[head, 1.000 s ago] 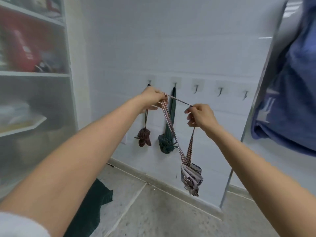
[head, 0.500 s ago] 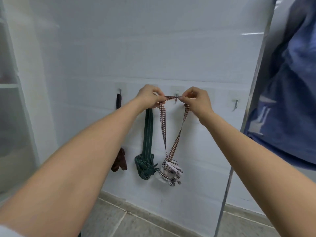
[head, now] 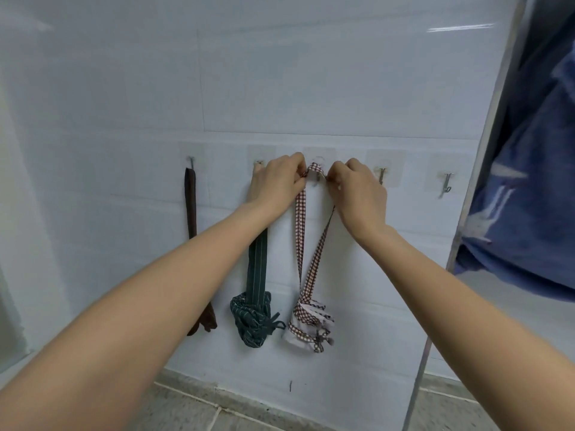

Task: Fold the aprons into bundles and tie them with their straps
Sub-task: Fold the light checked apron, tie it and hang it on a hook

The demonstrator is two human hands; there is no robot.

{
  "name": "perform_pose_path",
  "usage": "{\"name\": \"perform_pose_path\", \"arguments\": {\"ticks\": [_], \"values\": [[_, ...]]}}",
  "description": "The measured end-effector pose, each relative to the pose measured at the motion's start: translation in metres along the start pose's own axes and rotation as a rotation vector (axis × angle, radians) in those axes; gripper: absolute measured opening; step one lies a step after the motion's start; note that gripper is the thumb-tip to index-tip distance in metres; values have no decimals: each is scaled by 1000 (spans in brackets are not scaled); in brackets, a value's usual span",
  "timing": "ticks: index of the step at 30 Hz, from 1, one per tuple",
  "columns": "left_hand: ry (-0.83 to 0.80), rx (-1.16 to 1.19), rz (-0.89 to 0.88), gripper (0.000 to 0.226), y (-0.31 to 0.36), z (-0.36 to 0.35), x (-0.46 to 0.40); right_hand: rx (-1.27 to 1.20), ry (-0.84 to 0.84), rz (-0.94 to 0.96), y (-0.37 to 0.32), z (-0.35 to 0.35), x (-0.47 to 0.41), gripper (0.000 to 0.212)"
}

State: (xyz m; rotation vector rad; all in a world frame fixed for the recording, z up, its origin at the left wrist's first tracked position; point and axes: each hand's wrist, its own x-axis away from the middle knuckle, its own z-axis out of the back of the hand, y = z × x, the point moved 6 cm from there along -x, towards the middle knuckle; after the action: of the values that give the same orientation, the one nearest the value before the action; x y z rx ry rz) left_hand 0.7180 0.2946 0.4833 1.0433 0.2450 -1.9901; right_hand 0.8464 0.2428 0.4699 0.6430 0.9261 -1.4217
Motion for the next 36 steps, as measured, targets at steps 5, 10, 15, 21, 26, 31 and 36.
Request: {"name": "perform_pose_path", "arguments": {"ticks": [5,10,15,21,26,31,36], "values": [[47,14,1,11,2,1,2,-72,-35,-62,1,1,-1,17],[196,156,77,12,-4,9,4,-146,35,-103,4,15,-8,14],[42,133,137,15,-1,-1,3,51,-42,-76,3,9,-8,15],[36,253,71,15,7,4,5,-88,-65,69,-10,3,-2,20],[93,299,23,10,9,6,2,-108,-69,9,-9,3,-10,20],[68,297,86,9,2,-1,-5,-149,-119,-43,-7,5,-13,24],[-17,247,70,9,5,-4,-4,171,-84,8,-13,6,-12,18]]}}
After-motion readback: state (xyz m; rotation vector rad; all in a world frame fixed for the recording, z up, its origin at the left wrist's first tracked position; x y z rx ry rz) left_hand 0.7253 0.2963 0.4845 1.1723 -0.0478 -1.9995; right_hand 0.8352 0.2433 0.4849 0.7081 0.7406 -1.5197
